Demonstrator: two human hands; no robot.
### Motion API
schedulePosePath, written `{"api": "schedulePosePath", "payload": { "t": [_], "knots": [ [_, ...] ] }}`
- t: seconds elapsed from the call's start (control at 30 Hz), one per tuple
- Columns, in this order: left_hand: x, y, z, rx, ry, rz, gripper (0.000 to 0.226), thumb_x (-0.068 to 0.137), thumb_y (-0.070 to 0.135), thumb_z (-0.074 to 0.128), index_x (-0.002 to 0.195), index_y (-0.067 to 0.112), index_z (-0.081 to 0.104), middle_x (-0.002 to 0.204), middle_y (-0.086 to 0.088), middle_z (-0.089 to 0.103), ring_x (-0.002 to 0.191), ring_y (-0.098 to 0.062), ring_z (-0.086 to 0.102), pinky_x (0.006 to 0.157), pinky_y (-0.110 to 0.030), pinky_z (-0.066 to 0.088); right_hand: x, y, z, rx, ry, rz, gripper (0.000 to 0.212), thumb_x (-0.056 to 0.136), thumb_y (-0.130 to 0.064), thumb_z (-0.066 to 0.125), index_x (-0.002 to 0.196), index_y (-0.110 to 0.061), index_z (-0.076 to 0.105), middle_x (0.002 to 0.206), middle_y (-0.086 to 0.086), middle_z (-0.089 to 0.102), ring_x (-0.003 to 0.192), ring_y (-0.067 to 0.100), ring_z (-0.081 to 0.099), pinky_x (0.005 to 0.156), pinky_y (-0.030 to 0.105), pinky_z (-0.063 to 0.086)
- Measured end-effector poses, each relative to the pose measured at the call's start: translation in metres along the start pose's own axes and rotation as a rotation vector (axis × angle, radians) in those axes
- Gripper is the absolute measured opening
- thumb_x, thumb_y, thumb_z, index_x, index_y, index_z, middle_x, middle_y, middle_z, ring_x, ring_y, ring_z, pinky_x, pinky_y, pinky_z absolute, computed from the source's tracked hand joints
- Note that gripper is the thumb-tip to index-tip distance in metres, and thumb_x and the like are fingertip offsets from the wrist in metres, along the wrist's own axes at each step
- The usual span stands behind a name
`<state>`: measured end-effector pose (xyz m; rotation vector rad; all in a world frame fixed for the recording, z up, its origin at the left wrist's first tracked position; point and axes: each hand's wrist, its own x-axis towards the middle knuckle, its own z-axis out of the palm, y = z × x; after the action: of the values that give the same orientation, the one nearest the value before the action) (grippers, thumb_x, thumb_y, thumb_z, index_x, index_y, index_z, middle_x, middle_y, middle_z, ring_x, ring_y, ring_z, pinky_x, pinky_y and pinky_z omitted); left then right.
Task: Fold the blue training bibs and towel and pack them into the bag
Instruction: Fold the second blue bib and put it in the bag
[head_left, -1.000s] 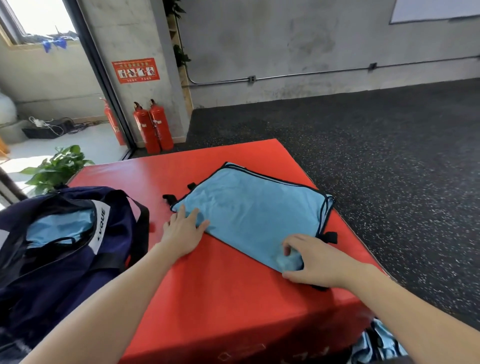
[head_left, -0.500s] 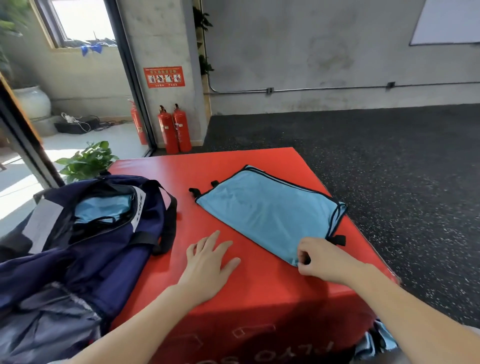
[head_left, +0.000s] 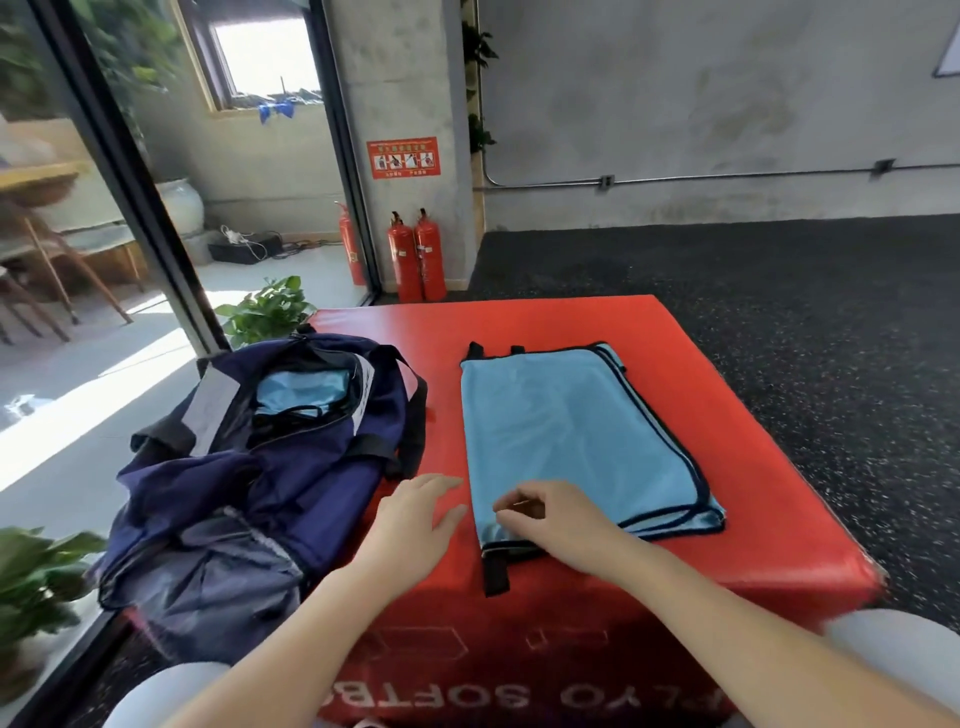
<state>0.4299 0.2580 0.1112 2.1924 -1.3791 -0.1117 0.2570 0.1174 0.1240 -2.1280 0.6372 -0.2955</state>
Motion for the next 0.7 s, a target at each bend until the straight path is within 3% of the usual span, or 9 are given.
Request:
{"api": "schedulePosePath", "payload": {
  "t": [0.1, 0.23, 0.4, 0.5, 0.6, 0.7],
  "knots": [
    [-0.006, 0.005, 0.0, -0.053, -0.012, 0.059, 0.026, 0.093, 0.028, 0.07, 0.118, 0.024, 0.072, 0.119, 0.01, 0.069, 0.116, -0.012, 0.058, 0.103, -0.023, 0.038, -0.003, 0.018, -0.024, -0.093, 0.035, -0.004, 0.01, 0.092, -0.024, 0.069, 0.1, -0.022, 0.075, 0.088, -0.02, 0.069, 0.081, -0.014, 0.062, 0.077, 0.007, 0.045],
    [-0.008, 0.014, 0.01, -0.115, -0.078, 0.097, 0.022, 0.09, 0.037, 0.072, 0.11, 0.03, 0.075, 0.106, 0.023, 0.065, 0.107, 0.0, 0.059, 0.099, -0.026, 0.045, -0.017, 0.057, -0.069, -0.312, 0.109, 0.041, 0.004, 0.092, -0.026, 0.068, 0.094, -0.029, 0.071, 0.091, -0.014, 0.069, 0.088, 0.0, 0.064, 0.083, 0.022, 0.049],
    [-0.011, 0.022, 0.021, -0.097, -0.164, 0.127, 0.033, 0.089, 0.045, 0.071, 0.119, 0.031, 0.072, 0.107, 0.024, 0.059, 0.1, 0.007, 0.05, 0.09, -0.009, 0.038, -0.051, 0.098, -0.116, -0.511, 0.153, 0.064, 0.004, 0.091, -0.032, 0.071, 0.093, -0.029, 0.07, 0.094, -0.014, 0.065, 0.091, 0.005, 0.062, 0.086, 0.033, 0.052],
    [-0.012, 0.023, 0.025, -0.096, -0.191, 0.118, 0.043, 0.084, 0.054, 0.073, 0.121, 0.032, 0.07, 0.107, 0.023, 0.058, 0.1, 0.005, 0.05, 0.089, -0.009, 0.035, -0.07, 0.118, -0.133, -0.495, 0.144, 0.043, 0.014, 0.088, -0.033, 0.076, 0.091, -0.04, 0.065, 0.095, -0.016, 0.065, 0.091, -0.002, 0.061, 0.087, 0.032, 0.052],
    [-0.016, 0.023, 0.027, -0.079, -0.247, 0.152, 0.052, 0.078, 0.054, 0.078, 0.123, 0.029, 0.069, 0.104, 0.018, 0.059, 0.105, 0.002, 0.048, 0.093, -0.011, 0.034, -0.081, 0.127, -0.137, -0.489, 0.139, 0.026, 0.02, 0.082, -0.054, 0.074, 0.097, -0.043, 0.066, 0.099, -0.019, 0.065, 0.095, -0.003, 0.06, 0.091, 0.029, 0.049],
    [-0.024, 0.022, 0.028, -0.055, -0.257, 0.179, 0.053, 0.077, 0.046, 0.081, 0.125, 0.028, 0.068, 0.105, 0.015, 0.058, 0.104, 0.001, 0.047, 0.09, -0.005, 0.031, -0.09, 0.127, -0.134, -0.489, 0.101, 0.031, 0.056, 0.066, -0.082, 0.061, 0.106, -0.044, 0.066, 0.106, -0.022, 0.062, 0.104, -0.002, 0.054, 0.095, 0.019, 0.04]
  ]
}}
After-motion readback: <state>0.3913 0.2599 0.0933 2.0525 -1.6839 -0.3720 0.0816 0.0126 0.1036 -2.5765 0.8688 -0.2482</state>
